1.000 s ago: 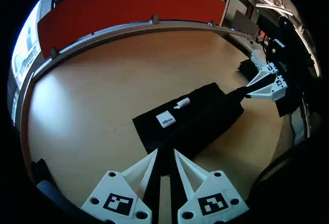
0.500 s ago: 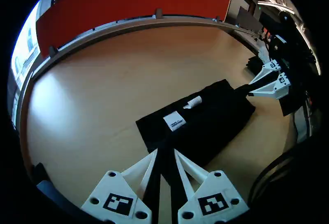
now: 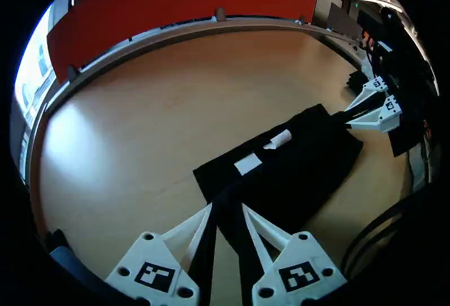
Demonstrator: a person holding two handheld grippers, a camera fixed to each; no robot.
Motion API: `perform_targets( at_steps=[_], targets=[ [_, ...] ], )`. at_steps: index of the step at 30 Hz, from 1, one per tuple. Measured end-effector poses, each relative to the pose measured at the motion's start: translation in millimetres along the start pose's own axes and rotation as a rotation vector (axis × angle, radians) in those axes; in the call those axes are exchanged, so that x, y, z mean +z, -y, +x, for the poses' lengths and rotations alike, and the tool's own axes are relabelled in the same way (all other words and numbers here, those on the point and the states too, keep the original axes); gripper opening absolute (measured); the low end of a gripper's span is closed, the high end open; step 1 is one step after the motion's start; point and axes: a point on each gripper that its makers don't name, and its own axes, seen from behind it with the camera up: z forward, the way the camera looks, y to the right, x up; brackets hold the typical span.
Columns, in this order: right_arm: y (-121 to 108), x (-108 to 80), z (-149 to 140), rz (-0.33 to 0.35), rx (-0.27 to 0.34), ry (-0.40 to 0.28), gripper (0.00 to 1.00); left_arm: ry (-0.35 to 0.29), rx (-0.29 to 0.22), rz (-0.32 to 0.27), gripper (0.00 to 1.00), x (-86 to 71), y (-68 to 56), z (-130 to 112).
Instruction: Fold towel
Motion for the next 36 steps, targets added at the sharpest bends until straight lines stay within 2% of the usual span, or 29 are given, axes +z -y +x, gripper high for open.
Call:
perform_targets(
  at_steps=[9, 14, 22, 24, 26, 28, 32, 34, 36],
  targets=[
    [-9.4, 5.5, 2.2, -0.041, 0.017, -0.009, 0.36, -0.001, 0.009, 0.034, 0.32, 7.9, 10.0, 0.3],
    [-15.2, 7.8, 4.7, -0.062, 0.005, -0.01, 0.48, -0.004, 0.036, 0.063, 0.4, 10.9, 16.7, 3.2],
    [-20.6, 8.2, 8.8, -0.081, -0.009, -0.014, 0.6, -0.015, 0.05, 0.096, 0.44, 10.6, 25.6, 11.0],
    [-22.7, 8.2, 9.6, -0.088, -0.01, -0.016, 0.61, -0.017, 0.051, 0.105, 0.62, 9.6, 28.6, 12.9],
    [-24.8, 8.8, 11.0, -0.093, -0.01, -0.017, 0.61, -0.017, 0.052, 0.11, 0.64, 9.2, 31.0, 14.3],
    [-26.6, 9.3, 13.0, -0.098, -0.007, -0.021, 0.62, -0.018, 0.052, 0.115, 0.75, 8.6, 33.4, 15.8],
    [-30.5, 8.5, 17.8, -0.108, -0.003, -0.032, 0.66, -0.027, 0.049, 0.128, 0.84, 5.7, 38.5, 19.6],
    [-31.7, 7.9, 19.0, -0.111, -0.006, -0.034, 0.66, -0.032, 0.047, 0.132, 0.96, 4.1, 40.1, 21.2],
    [-32.3, 7.4, 19.5, -0.112, -0.014, -0.034, 0.67, -0.037, 0.045, 0.134, 0.96, 2.5, 41.0, 22.8]
  ],
)
